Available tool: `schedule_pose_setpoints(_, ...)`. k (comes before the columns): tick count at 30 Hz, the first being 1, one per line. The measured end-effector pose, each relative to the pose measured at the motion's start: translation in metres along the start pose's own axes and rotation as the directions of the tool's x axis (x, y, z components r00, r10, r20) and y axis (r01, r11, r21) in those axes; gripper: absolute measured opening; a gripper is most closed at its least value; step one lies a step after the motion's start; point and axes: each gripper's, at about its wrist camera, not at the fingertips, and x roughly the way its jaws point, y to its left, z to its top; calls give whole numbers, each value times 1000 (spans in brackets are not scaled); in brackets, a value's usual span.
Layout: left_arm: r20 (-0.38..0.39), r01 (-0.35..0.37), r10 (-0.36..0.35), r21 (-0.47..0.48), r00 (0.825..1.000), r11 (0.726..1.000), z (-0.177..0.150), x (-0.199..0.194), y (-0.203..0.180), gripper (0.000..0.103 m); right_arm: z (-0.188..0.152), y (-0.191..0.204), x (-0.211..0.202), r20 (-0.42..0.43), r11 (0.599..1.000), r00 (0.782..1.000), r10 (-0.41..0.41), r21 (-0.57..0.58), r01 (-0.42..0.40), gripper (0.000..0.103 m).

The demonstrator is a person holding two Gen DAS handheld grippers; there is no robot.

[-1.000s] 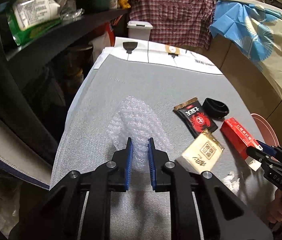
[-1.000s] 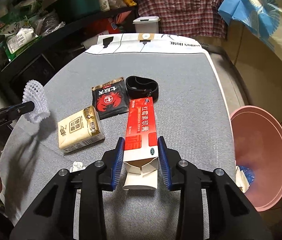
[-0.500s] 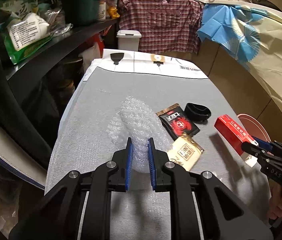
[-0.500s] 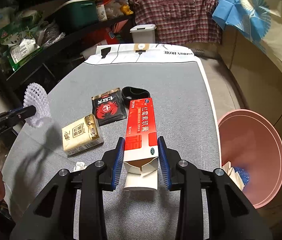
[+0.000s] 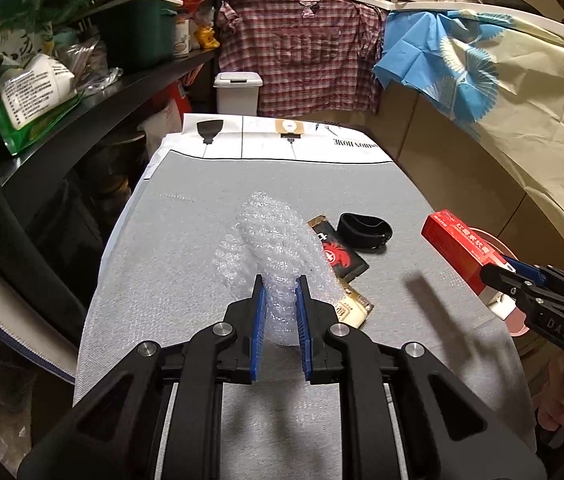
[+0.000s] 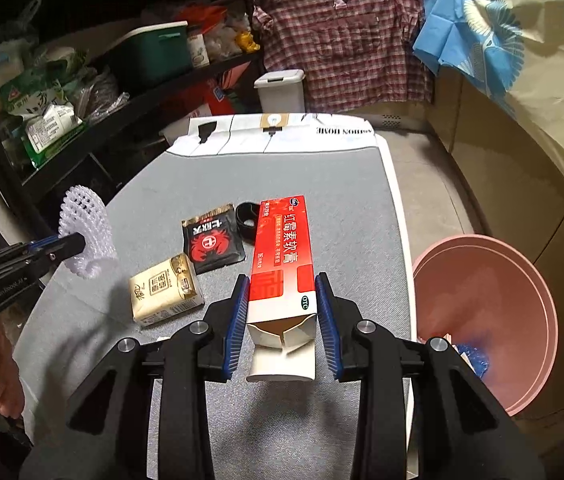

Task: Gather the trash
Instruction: 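Carry the bubble wrap over the bucket with the left gripper while the right carries the box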

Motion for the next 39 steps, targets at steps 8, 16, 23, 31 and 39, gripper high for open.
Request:
schedule_pose_setpoints(8, 3, 28, -28, 24, 1000, 999, 5, 3, -21, 15, 8, -10, -13, 42, 1000, 999, -8, 19, 7, 34)
schedule_pose_setpoints(16, 6, 61, -61, 44, 998, 997, 11, 9, -44, 15, 13, -27, -22, 71, 998, 997, -38, 44, 35, 34)
schedule_pose_setpoints(23, -2, 83, -83, 63, 997, 995, 14, 17, -63, 15, 16, -46, -30, 91, 996, 994, -63, 74, 56, 34)
schedule_pose_setpoints(31, -7, 103, -103, 80, 995, 991, 19, 25, -82, 15, 20, -66, -39, 110, 991, 990, -86, 112, 74, 34)
schedule_pose_setpoints(39, -10, 119, -119, 93, 993, 989, 21, 31, -96, 15, 24, -84, -49, 128, 985, 985, -112, 148, 93, 34)
